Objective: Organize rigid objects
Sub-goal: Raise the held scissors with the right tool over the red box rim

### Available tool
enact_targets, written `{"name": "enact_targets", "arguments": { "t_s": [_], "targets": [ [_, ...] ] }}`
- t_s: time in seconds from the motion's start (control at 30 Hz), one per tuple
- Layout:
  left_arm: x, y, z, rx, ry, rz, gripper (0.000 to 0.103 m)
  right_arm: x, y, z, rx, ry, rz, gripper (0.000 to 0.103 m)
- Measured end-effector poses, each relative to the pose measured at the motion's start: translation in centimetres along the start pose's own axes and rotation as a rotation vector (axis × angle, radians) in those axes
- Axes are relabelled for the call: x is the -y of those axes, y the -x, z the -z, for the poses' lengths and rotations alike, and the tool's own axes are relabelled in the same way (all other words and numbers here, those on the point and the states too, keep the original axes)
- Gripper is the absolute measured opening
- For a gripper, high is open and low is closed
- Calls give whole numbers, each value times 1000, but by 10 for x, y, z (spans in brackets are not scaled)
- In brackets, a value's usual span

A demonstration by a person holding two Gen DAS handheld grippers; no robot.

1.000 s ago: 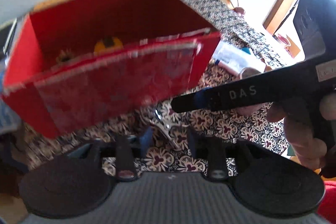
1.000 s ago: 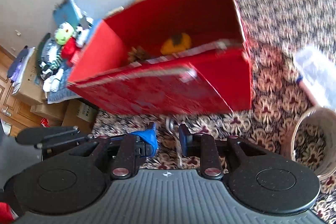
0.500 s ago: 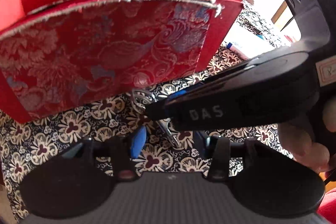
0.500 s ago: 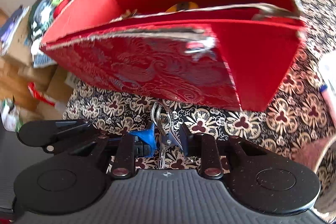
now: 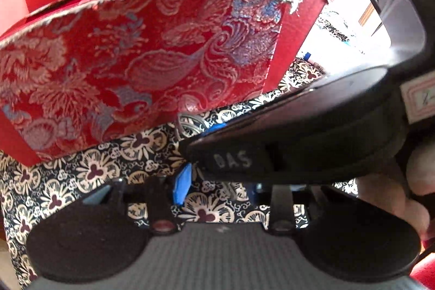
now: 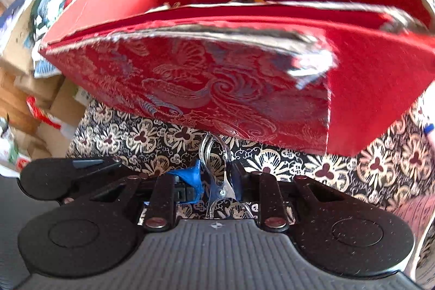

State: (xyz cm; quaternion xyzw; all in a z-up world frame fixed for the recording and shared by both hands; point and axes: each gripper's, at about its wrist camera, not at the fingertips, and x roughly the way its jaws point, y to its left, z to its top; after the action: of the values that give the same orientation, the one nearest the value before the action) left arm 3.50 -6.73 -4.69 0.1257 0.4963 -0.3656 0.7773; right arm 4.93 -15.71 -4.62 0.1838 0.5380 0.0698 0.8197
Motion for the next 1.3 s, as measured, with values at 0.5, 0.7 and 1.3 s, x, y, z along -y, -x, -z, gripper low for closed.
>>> {"name": "enact_targets", "arguments": {
  "t_s": [0.5, 0.7, 1.3],
  "targets": [
    [22, 14, -22, 18, -70, 66, 9, 30, 49, 13, 72, -214, -102, 2],
    [33, 51, -35, 59, -124, 57, 9, 22, 83, 15, 139, -214, -126, 2],
    [13, 121, -120, 309, -238, -32, 9, -8, 147, -67, 407, -49, -125, 1]
  ]
}}
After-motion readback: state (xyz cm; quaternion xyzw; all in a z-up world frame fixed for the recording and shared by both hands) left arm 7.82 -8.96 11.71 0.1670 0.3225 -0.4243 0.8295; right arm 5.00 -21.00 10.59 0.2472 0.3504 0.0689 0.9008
